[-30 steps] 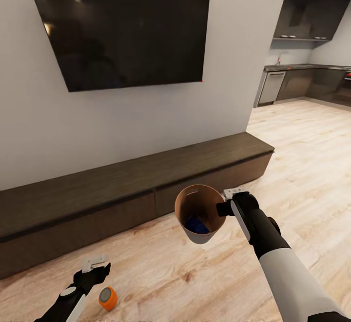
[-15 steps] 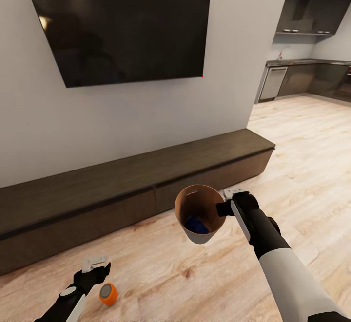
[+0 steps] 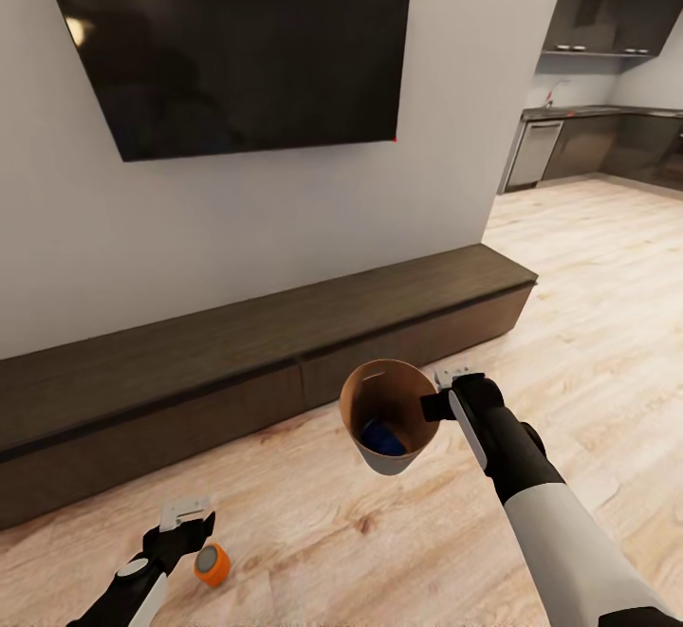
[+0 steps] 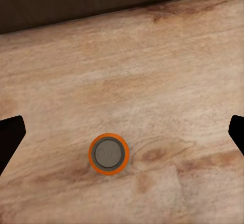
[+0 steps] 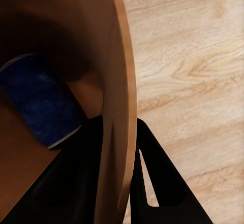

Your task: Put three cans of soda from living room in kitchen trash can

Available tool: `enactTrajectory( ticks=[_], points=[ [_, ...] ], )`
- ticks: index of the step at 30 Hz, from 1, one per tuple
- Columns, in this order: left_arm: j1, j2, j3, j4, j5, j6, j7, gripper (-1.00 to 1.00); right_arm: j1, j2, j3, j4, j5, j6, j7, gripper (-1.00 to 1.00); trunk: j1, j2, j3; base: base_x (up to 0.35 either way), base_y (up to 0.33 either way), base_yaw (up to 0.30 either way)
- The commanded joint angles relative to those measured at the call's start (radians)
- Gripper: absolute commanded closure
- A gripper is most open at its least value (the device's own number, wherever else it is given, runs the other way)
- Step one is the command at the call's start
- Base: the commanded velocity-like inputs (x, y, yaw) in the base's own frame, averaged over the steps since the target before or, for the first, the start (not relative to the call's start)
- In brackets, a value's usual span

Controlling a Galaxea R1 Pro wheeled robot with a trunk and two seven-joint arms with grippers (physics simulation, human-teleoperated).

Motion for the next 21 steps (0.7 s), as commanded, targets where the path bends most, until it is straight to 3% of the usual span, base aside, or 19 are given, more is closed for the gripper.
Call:
enactTrajectory(
  ticks=[1,10,18,21],
  points=[
    [0.0,0.0,0.0,0.0,0.0,0.0,0.0,-1.0,0.0,0.0,0.0,0.0,-0.014,0.0,0.004,1.0,0.0,0.0,-0.001,0.0,0.0,0.0],
    [0.0,0.0,0.0,0.0,0.0,0.0,-0.001,-1.0,0.0,0.001,0.0,0.0,-0.013,0.0,0.003,1.0,0.0,0.0,-0.011,0.0,0.0,0.0],
    [0.0,0.0,0.0,0.0,0.0,0.0,-0.002,-1.0,0.0,0.001,0.0,0.0,-0.013,0.0,0.004,1.0,0.031,-0.056,-0.037,0.0,0.0,0.0],
    [0.0,0.0,0.0,0.0,0.0,0.0,-0.002,-1.0,0.0,0.002,0.0,0.0,-0.014,0.0,0.004,1.0,0.031,-0.056,-0.037,0.0,0.0,0.0]
  ],
)
